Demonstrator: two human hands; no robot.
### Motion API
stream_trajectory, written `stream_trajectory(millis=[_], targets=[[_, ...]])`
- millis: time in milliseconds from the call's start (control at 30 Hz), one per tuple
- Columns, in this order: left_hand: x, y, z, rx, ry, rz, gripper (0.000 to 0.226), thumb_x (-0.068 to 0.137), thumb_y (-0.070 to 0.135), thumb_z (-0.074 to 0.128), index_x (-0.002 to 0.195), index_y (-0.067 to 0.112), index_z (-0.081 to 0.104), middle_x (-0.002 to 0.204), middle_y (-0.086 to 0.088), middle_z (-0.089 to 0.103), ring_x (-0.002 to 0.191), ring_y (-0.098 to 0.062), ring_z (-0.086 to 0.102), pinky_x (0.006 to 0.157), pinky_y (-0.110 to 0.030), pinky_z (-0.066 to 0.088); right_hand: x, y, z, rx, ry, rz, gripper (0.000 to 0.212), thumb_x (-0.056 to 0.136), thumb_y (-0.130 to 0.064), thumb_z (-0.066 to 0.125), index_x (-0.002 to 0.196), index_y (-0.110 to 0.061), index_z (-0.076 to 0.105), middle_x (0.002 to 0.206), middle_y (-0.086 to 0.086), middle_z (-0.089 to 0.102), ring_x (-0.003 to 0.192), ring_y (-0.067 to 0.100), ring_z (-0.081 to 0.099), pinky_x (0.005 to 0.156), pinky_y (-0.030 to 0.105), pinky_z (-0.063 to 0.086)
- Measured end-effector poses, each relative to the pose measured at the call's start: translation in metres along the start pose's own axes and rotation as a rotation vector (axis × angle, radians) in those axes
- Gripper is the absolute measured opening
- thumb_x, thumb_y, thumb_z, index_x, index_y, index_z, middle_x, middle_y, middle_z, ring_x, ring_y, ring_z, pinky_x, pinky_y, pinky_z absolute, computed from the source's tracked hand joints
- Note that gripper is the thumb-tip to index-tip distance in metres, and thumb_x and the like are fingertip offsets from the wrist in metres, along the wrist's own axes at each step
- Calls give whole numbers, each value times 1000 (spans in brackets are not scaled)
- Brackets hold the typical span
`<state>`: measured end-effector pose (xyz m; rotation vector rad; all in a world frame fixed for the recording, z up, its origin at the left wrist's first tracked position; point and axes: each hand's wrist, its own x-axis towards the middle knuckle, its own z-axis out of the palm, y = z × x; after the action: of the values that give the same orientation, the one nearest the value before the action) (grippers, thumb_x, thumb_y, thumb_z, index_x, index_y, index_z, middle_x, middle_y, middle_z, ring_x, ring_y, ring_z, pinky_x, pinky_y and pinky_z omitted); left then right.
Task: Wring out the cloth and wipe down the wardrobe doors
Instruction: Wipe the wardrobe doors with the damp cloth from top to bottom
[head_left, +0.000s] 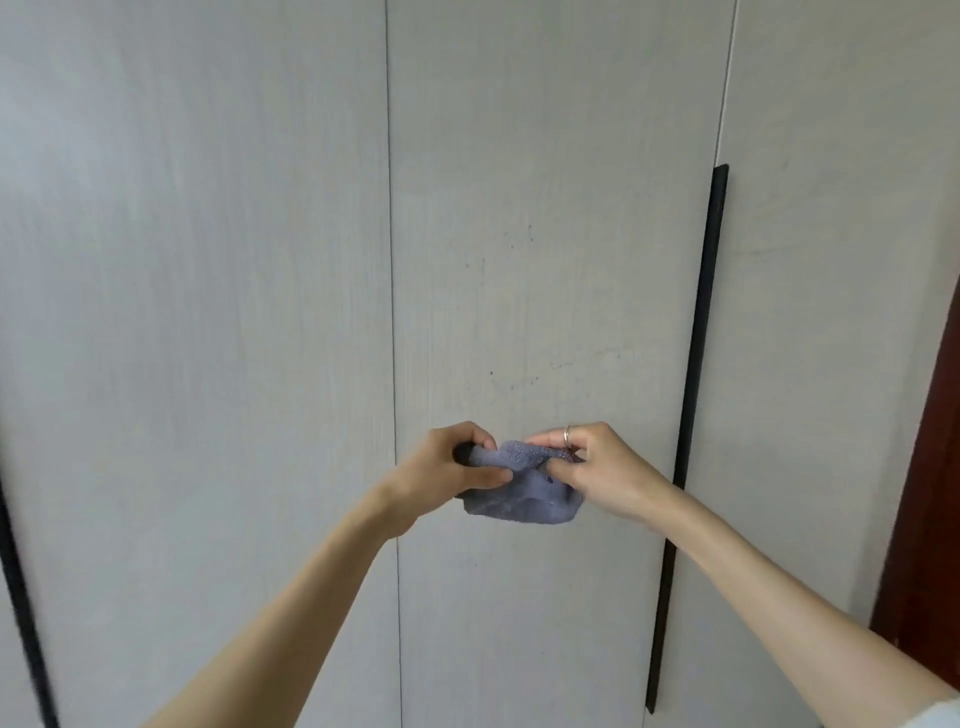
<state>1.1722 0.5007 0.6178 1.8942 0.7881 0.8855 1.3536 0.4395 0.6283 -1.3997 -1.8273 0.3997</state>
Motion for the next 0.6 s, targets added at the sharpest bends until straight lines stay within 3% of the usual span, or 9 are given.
stream_trajectory(millis=[67, 167, 300, 367, 467, 533, 600], targets=[[22, 16, 17, 62, 26, 51, 23, 79, 9, 73, 79, 15, 51, 79, -1, 53, 66, -11, 52, 56, -20, 43, 10, 15, -26, -108, 20, -62, 47, 85, 11, 42, 112, -17, 69, 102, -4, 60, 98, 10, 56, 84, 13, 41], [57, 45, 46, 114, 50, 97, 29, 78, 21, 76, 75, 19, 47, 102, 2, 54, 86, -9, 55, 65, -21, 45, 24, 26, -81, -118, 92, -108, 46, 85, 15, 40, 107, -12, 70, 99, -7, 59, 98, 11, 55, 80, 8, 39], [83, 76, 65, -2, 28, 143, 27, 81, 12, 71, 86, 15, 45, 81, -5, 58, 68, -15, 53, 53, -19, 40, 37, 25, -127, -135, 220, -207, 48, 82, 15, 45, 96, -23, 71, 97, -1, 60, 95, 15, 57, 82, 12, 39], [94, 89, 71, 31, 76, 149, 21, 82, 14, 71, 93, 16, 52, 82, -4, 62, 68, -15, 56, 56, -19, 43, 41, 28, -136, -265, 359, -256, 41, 84, 10, 48, 102, -19, 72, 101, 3, 59, 95, 15, 55, 80, 11, 37], [109, 101, 78, 193, 188, 145, 10, 84, 19, 69, 86, 17, 60, 72, 2, 60, 61, -11, 55, 55, -18, 44, 44, 32, -138, -390, 547, -281, 32, 87, 3, 51, 114, -9, 63, 110, 5, 54, 103, 17, 50, 84, 14, 32], [116, 106, 82, 128, 212, 131, 10, 84, 17, 68, 85, 12, 60, 72, -1, 61, 62, -13, 57, 56, -19, 46, 49, 33, -139, -307, 645, -251, 25, 86, -1, 56, 109, -7, 61, 109, 4, 55, 97, 16, 51, 77, 10, 32], [119, 109, 84, -9, 221, 132, 11, 86, 15, 67, 87, 7, 59, 77, -7, 62, 66, -18, 59, 60, -21, 50, 55, 27, -142, -27, 708, -127, 15, 83, -6, 63, 98, -10, 61, 96, -1, 58, 85, 11, 52, 67, 5, 36]])
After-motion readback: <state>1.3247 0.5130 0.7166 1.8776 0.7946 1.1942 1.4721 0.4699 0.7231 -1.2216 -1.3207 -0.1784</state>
